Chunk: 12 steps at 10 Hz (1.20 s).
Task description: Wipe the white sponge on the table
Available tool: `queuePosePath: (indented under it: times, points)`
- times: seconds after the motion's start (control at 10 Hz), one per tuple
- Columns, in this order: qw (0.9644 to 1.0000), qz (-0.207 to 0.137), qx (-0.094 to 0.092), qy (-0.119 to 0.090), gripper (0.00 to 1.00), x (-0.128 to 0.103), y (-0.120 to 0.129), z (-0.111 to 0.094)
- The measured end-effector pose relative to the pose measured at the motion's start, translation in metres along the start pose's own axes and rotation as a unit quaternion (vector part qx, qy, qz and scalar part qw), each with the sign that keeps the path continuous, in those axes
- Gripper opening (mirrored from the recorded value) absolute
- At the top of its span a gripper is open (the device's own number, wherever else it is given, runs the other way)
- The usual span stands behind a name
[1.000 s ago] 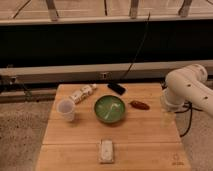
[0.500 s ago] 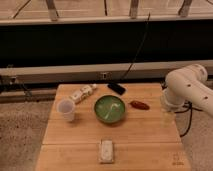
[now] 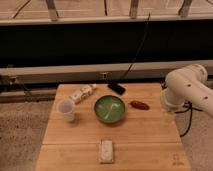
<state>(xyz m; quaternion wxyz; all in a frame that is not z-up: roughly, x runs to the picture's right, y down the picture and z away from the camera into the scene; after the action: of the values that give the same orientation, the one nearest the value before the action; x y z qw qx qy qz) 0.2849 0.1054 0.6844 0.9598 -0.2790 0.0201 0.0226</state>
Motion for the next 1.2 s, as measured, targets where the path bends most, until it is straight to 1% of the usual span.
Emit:
queuePosePath:
  times: [0.2,0.3,0.4,0.5,0.7,1.0,1.2]
  points:
    - [1.0000,-0.002,0.000,0.001,0.80,-0.001,0.001,0.000]
    - [1.0000,-0.009,-0.002,0.003,0.80,-0.004,0.004,0.002]
    - [0.9996,-0.028,-0.004,0.007,0.80,-0.017,0.010,0.008]
    - [0.9989,-0.045,-0.007,0.011,0.80,-0.036,0.016,0.012]
    - [0.9974,-0.069,-0.009,0.016,0.80,-0.057,0.023,0.018]
    - [0.9925,-0.118,-0.018,0.026,0.80,-0.071,0.036,0.027]
    - [0.9876,-0.152,-0.025,0.030,0.80,-0.100,0.045,0.035]
